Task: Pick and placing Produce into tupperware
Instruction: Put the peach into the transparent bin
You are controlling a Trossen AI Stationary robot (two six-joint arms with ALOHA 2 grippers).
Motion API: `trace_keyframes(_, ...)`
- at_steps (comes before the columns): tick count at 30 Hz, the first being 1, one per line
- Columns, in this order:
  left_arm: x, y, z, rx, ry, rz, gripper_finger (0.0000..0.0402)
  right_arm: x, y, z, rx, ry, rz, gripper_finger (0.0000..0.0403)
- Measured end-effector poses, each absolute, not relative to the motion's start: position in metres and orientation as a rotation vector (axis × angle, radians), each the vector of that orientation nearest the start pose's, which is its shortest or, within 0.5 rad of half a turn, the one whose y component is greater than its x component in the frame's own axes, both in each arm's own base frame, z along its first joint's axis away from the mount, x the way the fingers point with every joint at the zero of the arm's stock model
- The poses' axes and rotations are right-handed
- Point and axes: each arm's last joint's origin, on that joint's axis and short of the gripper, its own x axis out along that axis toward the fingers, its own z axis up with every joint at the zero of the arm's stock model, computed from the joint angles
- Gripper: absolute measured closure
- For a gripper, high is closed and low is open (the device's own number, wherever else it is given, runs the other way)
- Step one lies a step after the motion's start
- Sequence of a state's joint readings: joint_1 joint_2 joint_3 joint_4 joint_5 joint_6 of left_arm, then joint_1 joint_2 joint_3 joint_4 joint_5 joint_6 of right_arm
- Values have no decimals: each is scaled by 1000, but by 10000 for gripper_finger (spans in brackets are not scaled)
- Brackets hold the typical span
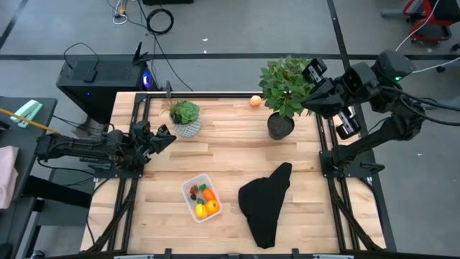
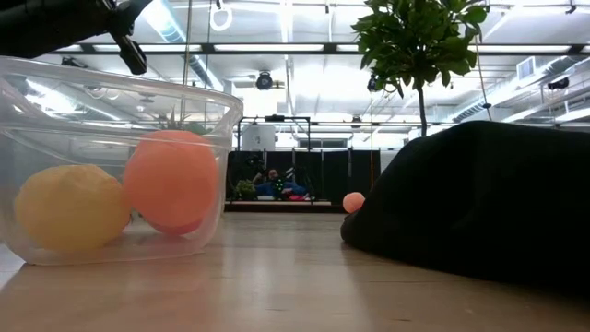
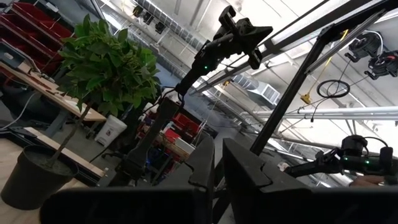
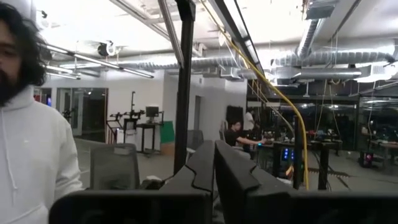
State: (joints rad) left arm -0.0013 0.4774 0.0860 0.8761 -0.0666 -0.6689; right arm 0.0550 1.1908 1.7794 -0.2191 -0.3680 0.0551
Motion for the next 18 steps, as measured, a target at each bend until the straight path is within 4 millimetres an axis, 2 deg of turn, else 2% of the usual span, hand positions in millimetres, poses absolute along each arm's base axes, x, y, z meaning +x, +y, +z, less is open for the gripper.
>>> trace_keyframes(18, 120, 2, 232, -671, -487, -100, 362, 182, 20, 568, 23, -347, 433, 384)
